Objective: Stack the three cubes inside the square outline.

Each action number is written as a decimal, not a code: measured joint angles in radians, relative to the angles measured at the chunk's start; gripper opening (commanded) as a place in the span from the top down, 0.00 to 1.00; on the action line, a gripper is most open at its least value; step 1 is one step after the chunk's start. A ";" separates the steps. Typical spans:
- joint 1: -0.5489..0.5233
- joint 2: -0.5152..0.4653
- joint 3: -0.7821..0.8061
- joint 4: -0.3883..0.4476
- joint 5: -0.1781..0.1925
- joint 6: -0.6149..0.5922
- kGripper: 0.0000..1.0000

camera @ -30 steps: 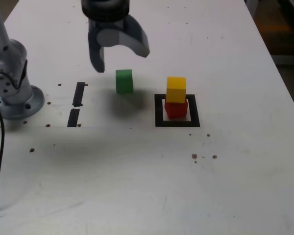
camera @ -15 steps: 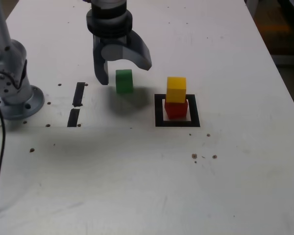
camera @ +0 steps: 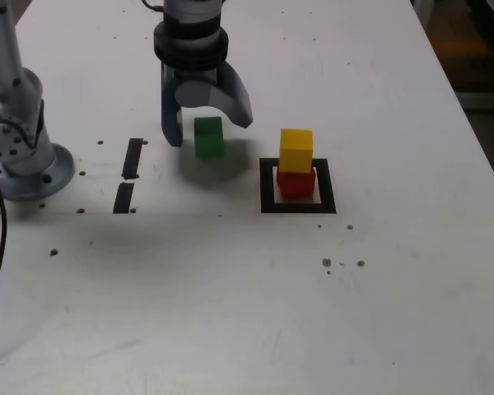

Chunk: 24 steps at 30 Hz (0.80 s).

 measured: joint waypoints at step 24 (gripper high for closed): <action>0.033 0.061 -0.013 -0.014 -0.013 0.038 0.40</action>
